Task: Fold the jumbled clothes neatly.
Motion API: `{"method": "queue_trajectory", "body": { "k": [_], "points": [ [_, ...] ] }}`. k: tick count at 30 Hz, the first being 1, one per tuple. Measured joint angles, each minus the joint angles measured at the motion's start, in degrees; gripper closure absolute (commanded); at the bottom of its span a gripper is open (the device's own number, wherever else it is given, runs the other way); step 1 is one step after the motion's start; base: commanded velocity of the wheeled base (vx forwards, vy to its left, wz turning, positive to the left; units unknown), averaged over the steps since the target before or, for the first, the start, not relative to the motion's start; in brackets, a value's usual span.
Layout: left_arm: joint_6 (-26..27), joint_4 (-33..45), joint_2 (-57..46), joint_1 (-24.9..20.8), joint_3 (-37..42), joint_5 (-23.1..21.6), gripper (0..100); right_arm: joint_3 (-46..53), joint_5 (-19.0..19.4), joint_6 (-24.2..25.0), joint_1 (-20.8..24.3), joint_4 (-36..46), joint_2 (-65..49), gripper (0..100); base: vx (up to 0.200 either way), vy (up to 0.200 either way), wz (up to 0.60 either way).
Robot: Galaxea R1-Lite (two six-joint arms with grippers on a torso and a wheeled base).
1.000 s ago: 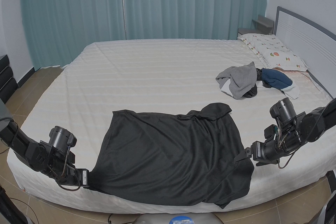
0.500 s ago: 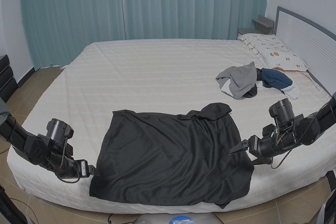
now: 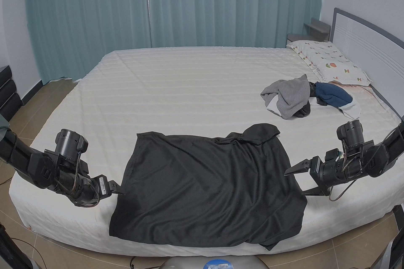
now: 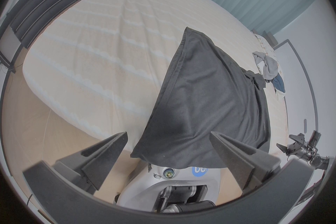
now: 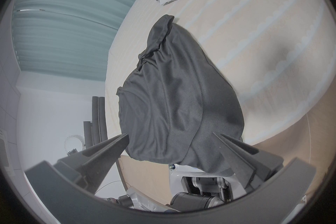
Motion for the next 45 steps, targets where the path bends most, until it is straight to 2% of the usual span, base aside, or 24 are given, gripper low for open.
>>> {"method": "queue_trajectory", "body": {
  "k": [8,19,27,36,45],
  "points": [
    [-0.74,-0.90,0.59,0.32,-0.94,-1.18,0,0.69,0.07,0.02,-0.11,-0.16,0.00,0,0.000,0.000,0.00],
    [-5.75,-1.39,1.77,-1.28,-2.54,-4.17,0,0.85,-0.04,0.11,0.11,-2.51,0.30,0,0.164,0.000,0.00],
    [-8.92,-9.58,5.30,-2.49,-4.79,-3.95,0,0.91,0.00,0.35,0.12,-2.68,0.59,0,0.000,0.000,0.00],
    [-12.73,-12.11,16.04,-2.65,-18.88,-3.93,0,1.13,-0.22,0.33,-0.22,-2.71,0.55,0,0.000,0.000,0.00],
    [-13.53,-12.42,29.92,-2.74,-38.90,-3.12,0,1.13,-0.44,0.27,-0.62,-2.71,0.39,0,0.000,0.000,0.00]
  ]
}}
